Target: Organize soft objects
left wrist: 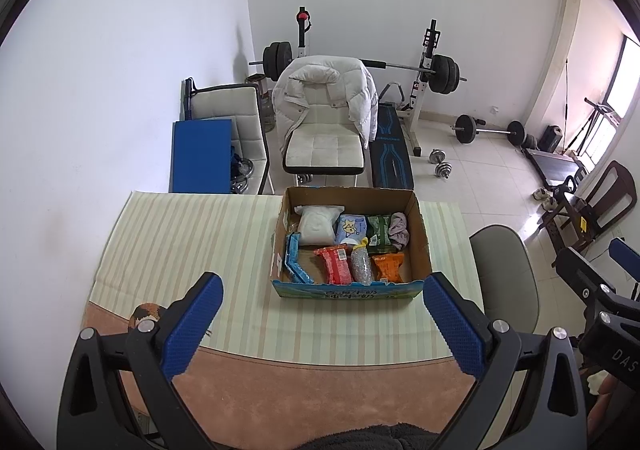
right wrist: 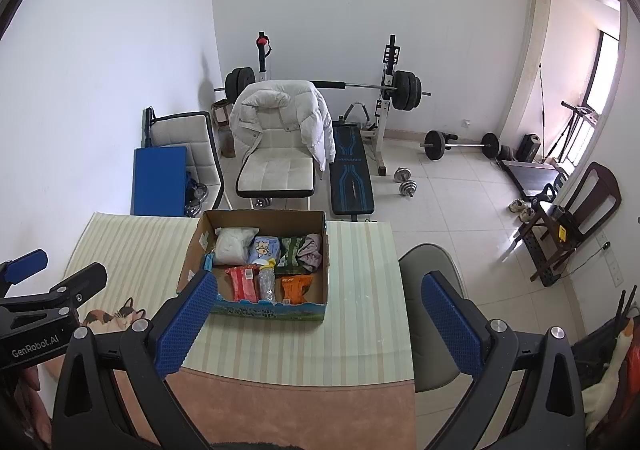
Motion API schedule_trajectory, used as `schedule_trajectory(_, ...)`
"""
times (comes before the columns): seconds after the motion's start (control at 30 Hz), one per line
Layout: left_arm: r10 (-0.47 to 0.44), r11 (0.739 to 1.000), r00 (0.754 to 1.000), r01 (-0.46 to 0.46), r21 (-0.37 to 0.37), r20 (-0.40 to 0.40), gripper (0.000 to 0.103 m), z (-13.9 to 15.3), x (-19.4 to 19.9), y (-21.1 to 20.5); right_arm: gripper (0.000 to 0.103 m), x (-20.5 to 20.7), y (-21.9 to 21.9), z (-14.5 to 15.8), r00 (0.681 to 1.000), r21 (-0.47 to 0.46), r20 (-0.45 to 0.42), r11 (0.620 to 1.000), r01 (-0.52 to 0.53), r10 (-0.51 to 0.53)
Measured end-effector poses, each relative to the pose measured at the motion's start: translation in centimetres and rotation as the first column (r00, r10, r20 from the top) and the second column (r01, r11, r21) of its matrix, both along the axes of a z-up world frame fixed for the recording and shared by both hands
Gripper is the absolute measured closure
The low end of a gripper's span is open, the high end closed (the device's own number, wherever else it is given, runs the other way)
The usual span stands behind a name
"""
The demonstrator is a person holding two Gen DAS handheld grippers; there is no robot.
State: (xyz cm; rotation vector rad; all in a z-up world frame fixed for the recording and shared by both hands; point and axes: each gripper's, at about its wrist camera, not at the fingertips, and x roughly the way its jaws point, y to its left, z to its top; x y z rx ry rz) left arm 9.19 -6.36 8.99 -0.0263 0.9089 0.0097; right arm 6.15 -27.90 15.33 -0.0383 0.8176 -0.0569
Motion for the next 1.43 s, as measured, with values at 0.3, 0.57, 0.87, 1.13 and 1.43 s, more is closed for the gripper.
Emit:
schedule_trajectory(0.3,-0.006,1.0,1.0,0.006,0.001,-0.005,0.0,-0.06,-0.09,-0.19,0.0,-0.19,-0.03,-0.51,1.0,0.012,-0.013,1.0,-0.002,0.002)
schedule_trajectory(0.57,-0.009,1.0,1.0,0.009,-0.003,-0.005,0.0,-0.19,-0.15,-0.18,0.0,-0.15,-0.08,-0.65,1.0,0.011,-0.024,1.0,0.005,-0.005)
schedule_trajectory(0.87,-0.008,1.0,1.0,0.008,-0.003,-0.007,0.0,-0.31,-0.18,-0.22,0.0,-0.18,-0.15,-0.61,1.0,0.013,-0.027,1.0,0.001,-0.001)
schedule_trajectory(1.13,-0.009,1.0,1.0,0.009,-0.003,-0.009,0.0,-0.72,-0.33,-0.22,0.0,-0.4,0.05,-0.68,0.999,0.014,-0.036,1.0,-0.003,0.003)
schedule_trajectory(1.43,-0.012,1.0,1.0,0.012,-0.001,-0.011,0.0,-0.92,-0.42,-0.23,0.0,-0.33,-0.02,-0.98,0.999,0.018,-0.046,1.0,0.001,0.0)
